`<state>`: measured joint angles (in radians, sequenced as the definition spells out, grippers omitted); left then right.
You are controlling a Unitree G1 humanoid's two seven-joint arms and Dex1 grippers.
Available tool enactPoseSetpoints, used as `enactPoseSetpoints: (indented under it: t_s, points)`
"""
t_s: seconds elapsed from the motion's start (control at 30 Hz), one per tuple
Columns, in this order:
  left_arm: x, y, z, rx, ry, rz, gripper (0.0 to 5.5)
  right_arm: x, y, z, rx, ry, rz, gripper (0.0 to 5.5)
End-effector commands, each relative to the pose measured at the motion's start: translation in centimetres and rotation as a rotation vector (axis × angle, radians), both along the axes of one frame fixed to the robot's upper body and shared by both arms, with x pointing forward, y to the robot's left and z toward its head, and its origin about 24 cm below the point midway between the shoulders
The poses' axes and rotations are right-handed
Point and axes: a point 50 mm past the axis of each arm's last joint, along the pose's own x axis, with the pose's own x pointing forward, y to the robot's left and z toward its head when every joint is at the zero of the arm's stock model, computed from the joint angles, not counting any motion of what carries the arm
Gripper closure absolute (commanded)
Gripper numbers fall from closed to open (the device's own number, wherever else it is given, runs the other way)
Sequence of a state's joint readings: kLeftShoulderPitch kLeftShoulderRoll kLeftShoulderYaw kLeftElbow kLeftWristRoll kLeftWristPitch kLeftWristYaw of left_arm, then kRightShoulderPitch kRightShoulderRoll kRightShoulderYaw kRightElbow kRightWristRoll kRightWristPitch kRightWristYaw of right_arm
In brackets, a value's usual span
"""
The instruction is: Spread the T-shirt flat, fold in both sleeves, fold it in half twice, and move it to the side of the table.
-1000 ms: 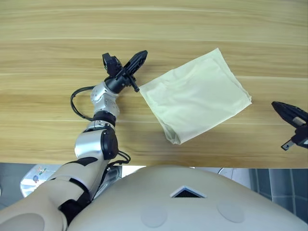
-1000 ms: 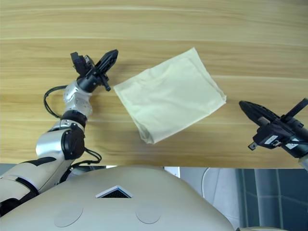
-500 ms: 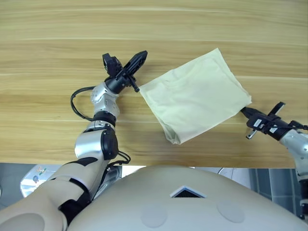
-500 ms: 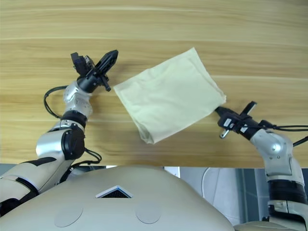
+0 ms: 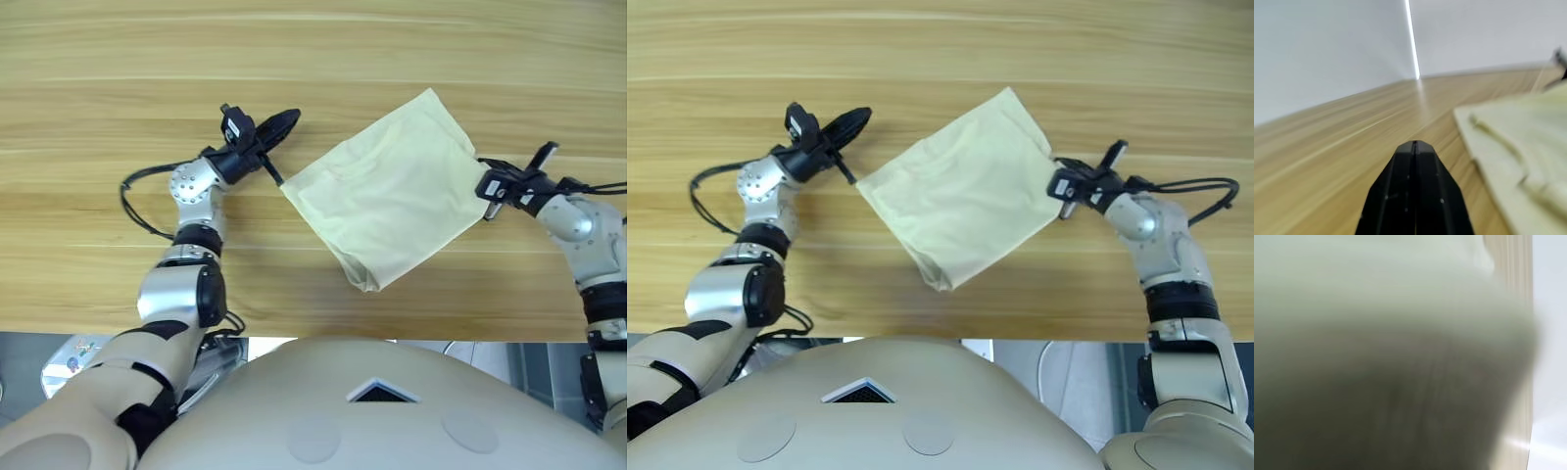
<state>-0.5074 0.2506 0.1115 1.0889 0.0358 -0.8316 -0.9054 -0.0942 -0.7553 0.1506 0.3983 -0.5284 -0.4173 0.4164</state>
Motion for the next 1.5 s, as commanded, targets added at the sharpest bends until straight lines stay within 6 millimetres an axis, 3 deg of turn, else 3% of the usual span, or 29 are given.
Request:
enactPoseSetpoints:
  t_s: [0.03,0.17,0.23,0.43,0.6,0.83,0.93,1.2,1.5]
  points:
    - [1.8,2.4,4.6,0.364,-0.292,0.011,5.50,0.3,1.2,-0.4,0.001,0.021,0.030,5.47]
    - [2.6,3.5,7.8,0.654,-0.505,-0.003,5.50,0.3,1.7,-1.0,0.017,0.030,0.030,5.47]
    - [2.4,2.8,7.9,0.721,-0.550,-0.066,5.50,0.4,2.1,-1.2,0.023,0.031,0.029,5.47]
    - [-0.2,0.1,4.0,0.799,-0.497,-0.325,5.50,1.0,2.5,-1.7,0.022,0.028,0.023,5.47]
    - [-1.5,-0.6,1.9,0.880,-0.459,-0.455,5.50,1.2,3.1,-1.7,0.030,0.020,0.035,5.47]
    - [-2.3,0.4,0.2,1.121,-0.450,-0.599,5.50,1.2,3.8,-2.0,0.048,0.025,0.045,5.47]
    - [-3.5,1.3,-1.0,1.231,-0.411,-0.718,5.50,1.3,4.0,-2.0,0.049,0.025,0.052,5.47]
    - [-4.7,0.6,-1.1,1.328,-0.446,-0.924,5.50,2.5,5.3,-2.0,-0.002,0.035,0.093,5.47]
    - [-5.9,-0.3,-1.5,1.332,-0.453,-1.029,5.50,7.1,7.8,-0.3,-0.015,0.002,0.132,5.47]
